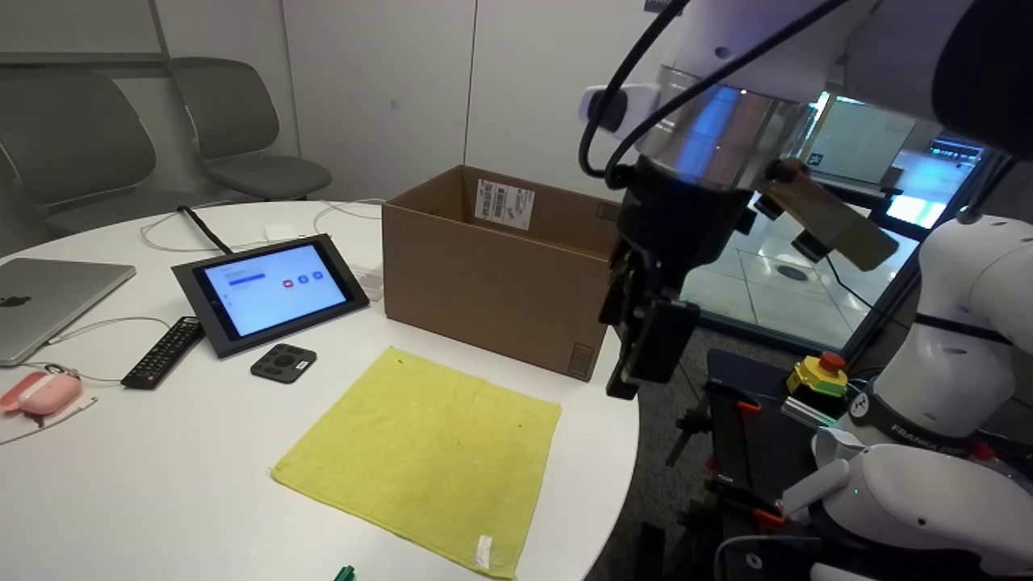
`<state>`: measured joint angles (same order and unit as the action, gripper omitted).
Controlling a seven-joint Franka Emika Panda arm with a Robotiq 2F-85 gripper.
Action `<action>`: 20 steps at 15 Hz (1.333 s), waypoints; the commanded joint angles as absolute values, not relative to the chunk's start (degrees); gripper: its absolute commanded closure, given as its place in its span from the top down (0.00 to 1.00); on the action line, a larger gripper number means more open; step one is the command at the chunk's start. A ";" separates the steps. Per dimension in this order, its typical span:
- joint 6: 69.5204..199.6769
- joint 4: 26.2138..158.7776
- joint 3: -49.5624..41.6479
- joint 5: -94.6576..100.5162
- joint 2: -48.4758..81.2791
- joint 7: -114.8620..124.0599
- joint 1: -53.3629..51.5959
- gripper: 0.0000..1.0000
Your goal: Place the green marker on the yellow towel, fold the towel from bottom to top then left to right and right to left, pick up the towel and put it inside the brown box
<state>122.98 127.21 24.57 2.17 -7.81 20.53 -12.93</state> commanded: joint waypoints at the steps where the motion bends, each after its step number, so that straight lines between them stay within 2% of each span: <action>1: 124.81 119.08 24.78 7.29 2.79 20.30 -16.02 1.00; 10: 125.11 104.07 20.62 14.54 20.74 17.14 -24.10 1.00; 20: 123.37 84.43 14.83 14.12 37.18 12.87 -30.02 1.00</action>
